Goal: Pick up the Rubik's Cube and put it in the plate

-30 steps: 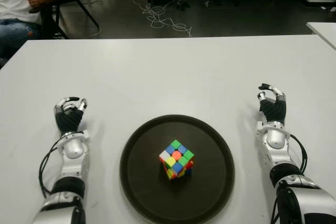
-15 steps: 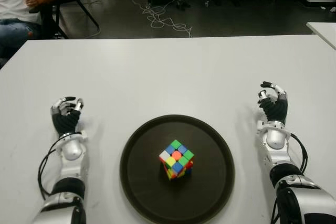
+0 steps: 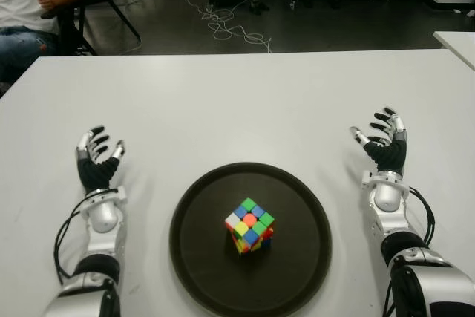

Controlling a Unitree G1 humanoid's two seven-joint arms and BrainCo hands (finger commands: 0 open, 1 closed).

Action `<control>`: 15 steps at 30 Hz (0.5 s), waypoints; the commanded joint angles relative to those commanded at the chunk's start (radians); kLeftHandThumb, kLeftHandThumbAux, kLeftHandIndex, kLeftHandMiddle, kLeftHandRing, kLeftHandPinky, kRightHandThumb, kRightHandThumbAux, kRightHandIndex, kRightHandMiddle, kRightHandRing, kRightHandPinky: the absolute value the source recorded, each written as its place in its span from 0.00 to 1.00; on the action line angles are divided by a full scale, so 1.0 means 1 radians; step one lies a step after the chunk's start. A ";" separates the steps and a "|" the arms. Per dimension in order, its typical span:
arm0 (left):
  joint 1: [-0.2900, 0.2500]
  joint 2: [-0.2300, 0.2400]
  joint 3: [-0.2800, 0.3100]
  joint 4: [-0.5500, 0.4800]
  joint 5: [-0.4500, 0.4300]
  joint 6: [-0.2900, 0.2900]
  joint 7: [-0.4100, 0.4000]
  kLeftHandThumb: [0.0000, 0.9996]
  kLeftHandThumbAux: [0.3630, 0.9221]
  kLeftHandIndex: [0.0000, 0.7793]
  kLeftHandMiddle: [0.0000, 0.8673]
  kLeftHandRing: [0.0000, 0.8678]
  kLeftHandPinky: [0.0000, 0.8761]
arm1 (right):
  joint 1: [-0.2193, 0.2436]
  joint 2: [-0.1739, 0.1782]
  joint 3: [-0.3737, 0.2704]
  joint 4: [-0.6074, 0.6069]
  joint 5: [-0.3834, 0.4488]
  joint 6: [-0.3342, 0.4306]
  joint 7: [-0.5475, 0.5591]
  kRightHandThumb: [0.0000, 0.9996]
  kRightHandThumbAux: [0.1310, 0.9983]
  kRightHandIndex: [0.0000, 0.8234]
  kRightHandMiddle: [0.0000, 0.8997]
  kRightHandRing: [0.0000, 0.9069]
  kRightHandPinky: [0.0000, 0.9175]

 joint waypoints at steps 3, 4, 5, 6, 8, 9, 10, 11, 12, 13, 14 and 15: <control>-0.004 0.002 -0.003 0.012 0.005 -0.010 0.007 0.01 0.96 0.09 0.08 0.07 0.06 | 0.002 -0.006 0.013 0.001 -0.017 -0.004 -0.010 0.00 0.79 0.09 0.08 0.07 0.04; -0.006 0.004 -0.004 0.016 0.008 -0.014 0.009 0.01 0.96 0.09 0.07 0.06 0.06 | 0.003 -0.010 0.020 0.002 -0.026 -0.006 -0.014 0.00 0.78 0.08 0.07 0.06 0.04; -0.007 0.005 -0.006 0.020 0.010 -0.016 0.012 0.00 0.96 0.08 0.06 0.05 0.06 | 0.003 -0.013 0.024 0.003 -0.032 -0.007 -0.017 0.00 0.77 0.08 0.06 0.05 0.03; -0.008 0.006 -0.009 0.022 0.014 -0.019 0.015 0.00 0.95 0.07 0.05 0.05 0.06 | 0.004 -0.017 0.031 0.004 -0.041 -0.010 -0.021 0.00 0.76 0.07 0.06 0.05 0.02; -0.009 0.009 -0.013 0.026 0.018 -0.022 0.020 0.00 0.95 0.07 0.04 0.04 0.05 | 0.004 -0.021 0.039 0.005 -0.052 -0.014 -0.027 0.00 0.75 0.07 0.05 0.04 0.02; -0.009 0.010 -0.016 0.028 0.022 -0.022 0.024 0.00 0.95 0.06 0.04 0.03 0.04 | 0.005 -0.023 0.043 0.006 -0.058 -0.017 -0.030 0.00 0.75 0.07 0.05 0.04 0.02; -0.009 0.013 -0.019 0.030 0.026 -0.023 0.028 0.00 0.95 0.06 0.04 0.03 0.04 | 0.006 -0.028 0.051 0.007 -0.069 -0.022 -0.035 0.00 0.75 0.07 0.05 0.04 0.02; -0.009 0.014 -0.021 0.031 0.029 -0.023 0.032 0.00 0.92 0.06 0.04 0.03 0.04 | 0.007 -0.031 0.058 0.008 -0.077 -0.026 -0.039 0.00 0.75 0.07 0.05 0.04 0.01; -0.010 0.015 -0.023 0.034 0.031 -0.023 0.034 0.00 0.91 0.06 0.03 0.02 0.03 | 0.007 -0.035 0.063 0.010 -0.084 -0.030 -0.042 0.00 0.74 0.07 0.05 0.03 0.01; -0.011 0.016 -0.024 0.035 0.032 -0.024 0.036 0.00 0.89 0.06 0.04 0.03 0.03 | 0.008 -0.036 0.066 0.011 -0.087 -0.033 -0.043 0.00 0.74 0.07 0.05 0.03 0.01; -0.012 0.016 -0.025 0.037 0.031 -0.025 0.036 0.00 0.88 0.07 0.04 0.03 0.03 | 0.007 -0.038 0.067 0.015 -0.088 -0.036 -0.042 0.00 0.73 0.07 0.05 0.03 0.01; -0.013 0.016 -0.025 0.038 0.031 -0.025 0.037 0.00 0.87 0.07 0.04 0.03 0.04 | 0.007 -0.038 0.068 0.017 -0.088 -0.039 -0.042 0.00 0.73 0.07 0.05 0.02 0.00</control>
